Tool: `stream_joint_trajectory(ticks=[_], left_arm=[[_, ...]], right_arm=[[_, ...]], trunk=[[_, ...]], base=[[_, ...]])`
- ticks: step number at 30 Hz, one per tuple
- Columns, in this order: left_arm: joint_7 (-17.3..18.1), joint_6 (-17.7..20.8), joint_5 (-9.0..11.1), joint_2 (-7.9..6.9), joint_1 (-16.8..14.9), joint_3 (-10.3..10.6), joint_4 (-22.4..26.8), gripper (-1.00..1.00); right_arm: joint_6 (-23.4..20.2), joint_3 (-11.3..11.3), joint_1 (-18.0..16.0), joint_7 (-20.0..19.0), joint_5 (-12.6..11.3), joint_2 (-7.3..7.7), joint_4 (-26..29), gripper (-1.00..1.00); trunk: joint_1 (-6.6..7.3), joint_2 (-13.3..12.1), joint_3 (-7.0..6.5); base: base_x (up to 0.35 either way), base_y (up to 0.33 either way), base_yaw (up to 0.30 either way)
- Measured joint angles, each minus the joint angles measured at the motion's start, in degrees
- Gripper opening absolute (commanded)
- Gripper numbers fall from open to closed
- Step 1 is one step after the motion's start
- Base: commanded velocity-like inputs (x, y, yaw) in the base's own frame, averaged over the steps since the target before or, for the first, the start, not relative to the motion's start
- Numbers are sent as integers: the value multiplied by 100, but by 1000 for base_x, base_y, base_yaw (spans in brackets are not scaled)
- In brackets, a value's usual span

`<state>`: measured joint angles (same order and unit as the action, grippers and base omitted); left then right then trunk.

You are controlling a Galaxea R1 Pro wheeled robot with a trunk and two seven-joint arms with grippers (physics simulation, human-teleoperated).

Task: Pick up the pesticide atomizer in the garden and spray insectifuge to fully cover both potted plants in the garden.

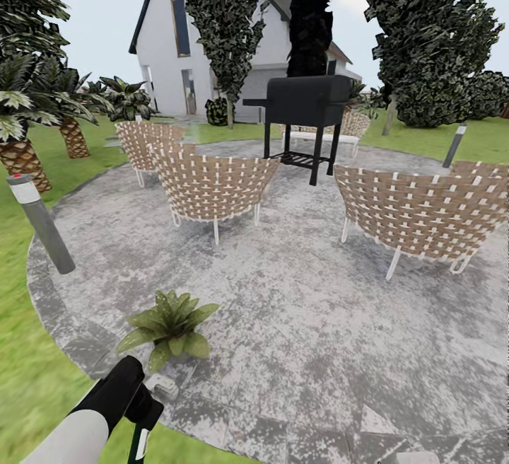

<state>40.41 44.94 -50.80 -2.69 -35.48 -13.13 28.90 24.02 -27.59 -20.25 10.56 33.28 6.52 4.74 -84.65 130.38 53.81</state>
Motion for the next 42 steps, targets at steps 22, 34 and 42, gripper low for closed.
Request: stream_joint_trajectory(ticks=[22,34,42], left_arm=[[44,1307,-34,-168,-725,3,8,-100],[55,1335,23,-585,-837,2,-33,-100],[55,1335,-2,-49,-903,33,2,-100]], right_arm=[[-4,-10,0,-2,-5,10,10,100],[-4,-10,-1,-2,-5,16,19,100],[-4,-8,0,-2,-5,8,19,100]], trunk=[[-1,0,0],[-1,0,0],[-1,0,0]], base=[[7,-16,0],[0,0,6],[0,0,190]])
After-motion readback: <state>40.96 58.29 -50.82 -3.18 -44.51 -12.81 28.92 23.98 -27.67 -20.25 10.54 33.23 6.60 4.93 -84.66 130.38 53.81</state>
